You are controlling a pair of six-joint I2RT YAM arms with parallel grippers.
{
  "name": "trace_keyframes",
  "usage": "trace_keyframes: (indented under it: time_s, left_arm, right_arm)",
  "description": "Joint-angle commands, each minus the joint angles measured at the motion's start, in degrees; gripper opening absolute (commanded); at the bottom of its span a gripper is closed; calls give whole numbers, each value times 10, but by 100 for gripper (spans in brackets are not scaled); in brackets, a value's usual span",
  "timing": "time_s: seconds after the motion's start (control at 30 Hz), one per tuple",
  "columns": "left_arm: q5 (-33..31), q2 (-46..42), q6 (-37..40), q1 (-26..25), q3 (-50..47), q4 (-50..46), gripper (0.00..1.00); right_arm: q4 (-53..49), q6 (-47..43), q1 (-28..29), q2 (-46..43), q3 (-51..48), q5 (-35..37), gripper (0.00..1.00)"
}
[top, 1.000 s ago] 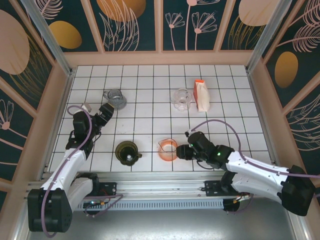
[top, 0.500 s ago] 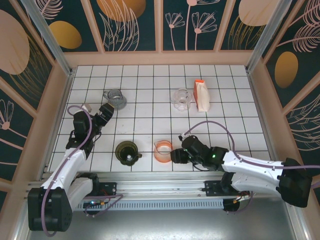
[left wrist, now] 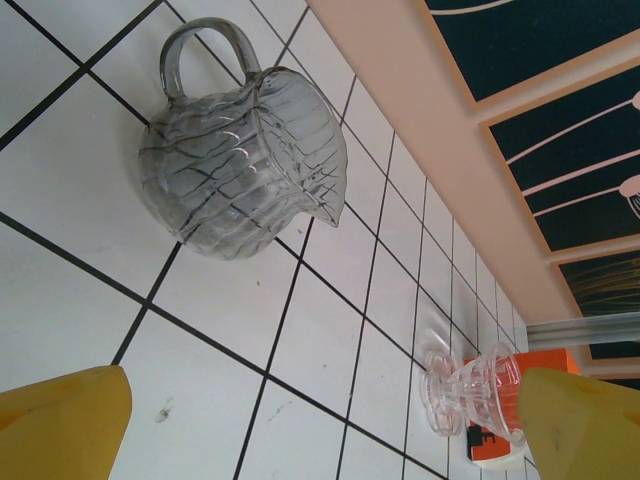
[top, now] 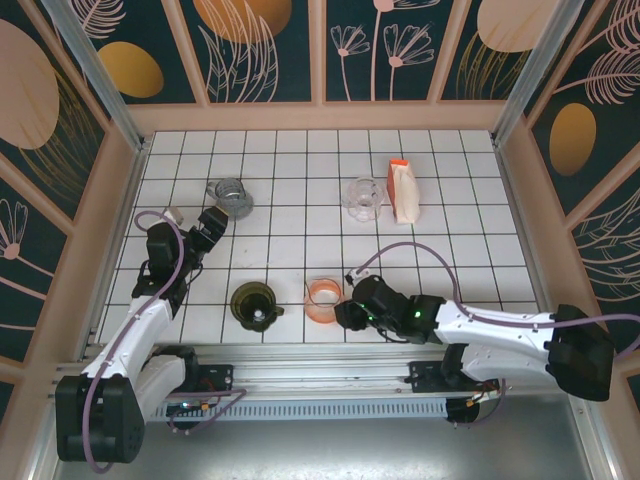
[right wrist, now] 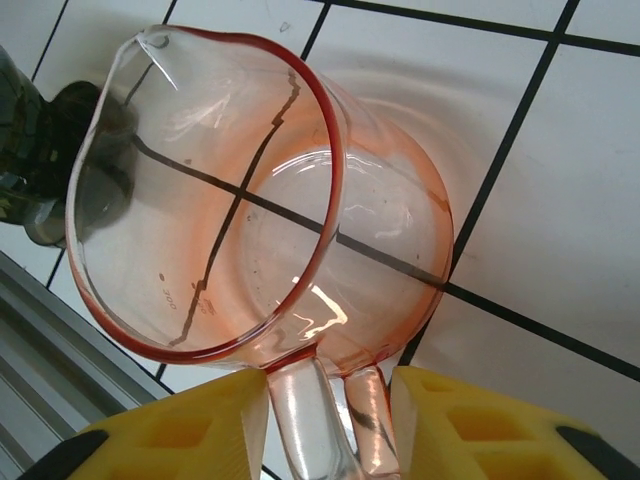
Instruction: Place the coffee filter in the dripper
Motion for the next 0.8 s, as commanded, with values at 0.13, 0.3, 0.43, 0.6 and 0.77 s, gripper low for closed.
trace_keyframes:
  time_s: [0.13,0.3,0.43,0.6,0.77]
  left_arm:
    - [0,-9,-6,-3,-5,5,99]
    - [1,-10,-6,-2,-5,4,99]
    - [1,-11,-6,-2,-4,4,99]
    - [6,-12,-6,-2,-2,5,99]
    - [10,-13,-6,-2,-2,5,99]
  right_arm:
    - [-54,-20,4,33,1,44,33]
    - [-45,-20,4,56,13,67,30]
    - [-31,-28,-2,75,22,90,30]
    - [1,-70,-40,96,35,95,30]
    - [24,-122,-94,116,57,71,30]
